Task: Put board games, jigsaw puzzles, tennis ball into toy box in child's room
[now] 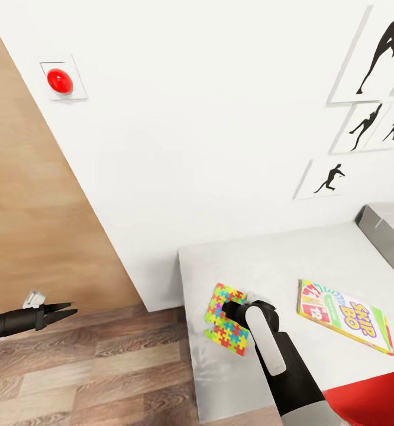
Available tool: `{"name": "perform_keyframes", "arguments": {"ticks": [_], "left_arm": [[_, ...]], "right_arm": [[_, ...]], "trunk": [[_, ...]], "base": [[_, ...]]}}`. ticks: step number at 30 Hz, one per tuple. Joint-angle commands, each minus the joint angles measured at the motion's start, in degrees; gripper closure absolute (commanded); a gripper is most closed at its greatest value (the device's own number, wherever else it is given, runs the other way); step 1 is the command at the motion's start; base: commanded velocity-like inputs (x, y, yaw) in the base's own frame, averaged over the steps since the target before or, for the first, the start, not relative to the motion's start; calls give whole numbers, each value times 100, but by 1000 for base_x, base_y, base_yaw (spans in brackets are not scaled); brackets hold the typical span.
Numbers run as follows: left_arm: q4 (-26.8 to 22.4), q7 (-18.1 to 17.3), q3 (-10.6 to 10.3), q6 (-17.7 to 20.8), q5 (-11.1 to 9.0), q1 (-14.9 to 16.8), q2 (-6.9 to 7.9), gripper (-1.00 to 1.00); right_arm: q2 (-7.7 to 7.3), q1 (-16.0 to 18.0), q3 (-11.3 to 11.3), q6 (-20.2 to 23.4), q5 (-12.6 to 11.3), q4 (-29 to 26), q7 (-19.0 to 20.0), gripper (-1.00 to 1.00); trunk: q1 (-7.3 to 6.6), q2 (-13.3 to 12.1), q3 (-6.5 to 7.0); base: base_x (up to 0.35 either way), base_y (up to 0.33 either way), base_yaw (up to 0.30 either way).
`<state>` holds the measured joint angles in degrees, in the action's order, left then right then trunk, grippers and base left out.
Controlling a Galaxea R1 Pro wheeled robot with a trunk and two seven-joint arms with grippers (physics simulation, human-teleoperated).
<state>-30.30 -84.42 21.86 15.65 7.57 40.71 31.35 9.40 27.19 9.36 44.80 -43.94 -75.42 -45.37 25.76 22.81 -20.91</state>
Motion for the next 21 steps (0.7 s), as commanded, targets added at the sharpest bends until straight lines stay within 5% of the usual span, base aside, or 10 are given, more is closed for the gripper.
{"name": "perform_keyframes", "arguments": {"ticks": [1,12,21], "left_arm": [[-3,-40,38,61,61,7,-6,-100],[-3,-40,38,61,61,7,-14,-100],[-3,-40,38,61,61,7,-20,-100]], "right_arm": [[0,5,4,11,-53,-7,-59,-100],[0,5,13,6,-44,-1,-59,-100],[0,5,10,2,-36,33,-59,-100]], "trunk": [[3,11,-10],[3,11,-10],[3,11,-10]], "base": [[-45,163,0],[5,20,0],[206,67,0]]}}
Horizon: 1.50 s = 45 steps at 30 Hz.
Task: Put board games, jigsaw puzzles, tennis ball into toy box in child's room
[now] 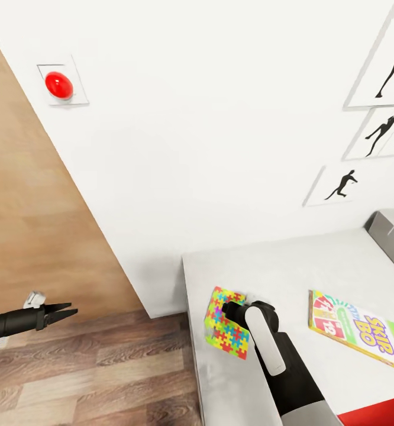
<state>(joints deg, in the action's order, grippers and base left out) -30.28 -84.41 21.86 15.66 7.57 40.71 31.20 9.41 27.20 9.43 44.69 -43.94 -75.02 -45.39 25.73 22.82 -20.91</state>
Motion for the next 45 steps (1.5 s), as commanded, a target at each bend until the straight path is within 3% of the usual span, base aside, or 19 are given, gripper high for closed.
{"name": "perform_keyframes", "arguments": {"ticks": [1,45], "left_arm": [[-4,-41,37,59,60,7,-7,-100],[-4,-41,37,54,60,7,-9,-100]], "right_arm": [[-1,5,1,14,-36,-6,-58,-100],[8,-4,67,-22,-36,-13,-58,-100]], "trunk": [[6,9,-10],[6,9,-10]], "base": [[149,22,0],[-29,44,0]]}}
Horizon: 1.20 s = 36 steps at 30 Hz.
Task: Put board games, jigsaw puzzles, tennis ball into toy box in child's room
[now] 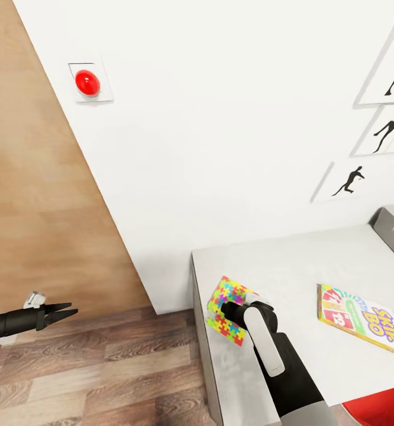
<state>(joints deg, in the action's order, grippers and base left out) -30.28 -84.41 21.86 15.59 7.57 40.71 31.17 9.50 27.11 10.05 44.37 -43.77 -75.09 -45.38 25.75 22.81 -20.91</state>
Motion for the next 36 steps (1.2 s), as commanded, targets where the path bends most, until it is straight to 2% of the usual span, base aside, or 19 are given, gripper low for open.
{"name": "perform_keyframes", "arguments": {"ticks": [1,36], "left_arm": [[-4,-41,38,59,60,7,-5,-100],[-4,-41,38,65,60,7,-5,-100]], "right_arm": [[0,5,5,-3,-52,-6,-59,-100],[2,5,15,-16,-61,-15,-59,-100]], "trunk": [[3,11,-10],[3,11,-10]], "base": [[-4,91,0],[-9,61,0]]}}
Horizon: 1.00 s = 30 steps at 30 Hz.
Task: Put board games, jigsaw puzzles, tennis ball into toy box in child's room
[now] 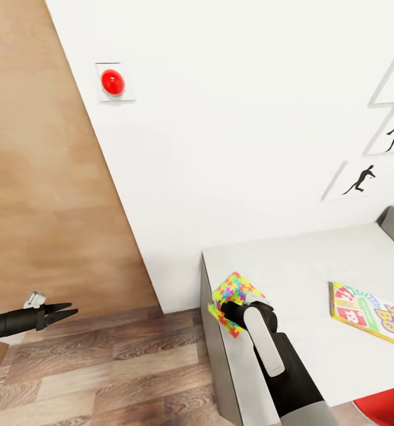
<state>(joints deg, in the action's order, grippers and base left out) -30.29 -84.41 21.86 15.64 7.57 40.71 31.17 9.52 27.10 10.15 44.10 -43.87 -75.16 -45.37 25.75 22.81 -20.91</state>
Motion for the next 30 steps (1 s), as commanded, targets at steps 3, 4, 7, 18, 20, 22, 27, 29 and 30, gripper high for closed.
{"name": "perform_keyframes", "arguments": {"ticks": [3,4,7,18,20,22,27,29,30], "left_arm": [[-3,-40,38,57,59,7,-6,-100],[-3,-40,38,56,59,7,-6,-100],[-3,-41,38,58,60,7,-6,-100],[-3,-42,38,61,60,7,-6,-100],[-3,-41,38,61,60,7,-6,-100],[-3,-40,38,61,60,7,-6,-100],[-3,-40,38,60,60,7,-6,-100],[-3,-40,38,60,60,7,-6,-100],[-3,-40,38,61,60,7,-6,-100]], "right_arm": [[-2,5,4,11,-52,-7,-59,-100],[0,5,4,11,-52,-7,-59,-100],[2,5,4,11,-52,-7,-59,-100],[6,5,4,11,-52,-7,-59,-100],[6,5,4,11,-52,-7,-59,-100],[6,5,4,11,-52,-7,-59,-100],[6,5,4,11,-52,-7,-59,-100],[6,5,4,11,-52,-7,-59,-100],[6,5,4,11,-52,-7,-59,-100]], "trunk": [[3,11,-10],[3,11,-10],[3,11,-10],[3,11,-10],[3,11,-10],[3,11,-10],[3,11,-10],[3,11,-10],[3,11,-10]], "base": [[0,126,0],[0,53,0],[0,82,0],[0,101,0],[0,70,0],[0,74,0],[0,123,0],[0,28,0],[0,14,0]]}}
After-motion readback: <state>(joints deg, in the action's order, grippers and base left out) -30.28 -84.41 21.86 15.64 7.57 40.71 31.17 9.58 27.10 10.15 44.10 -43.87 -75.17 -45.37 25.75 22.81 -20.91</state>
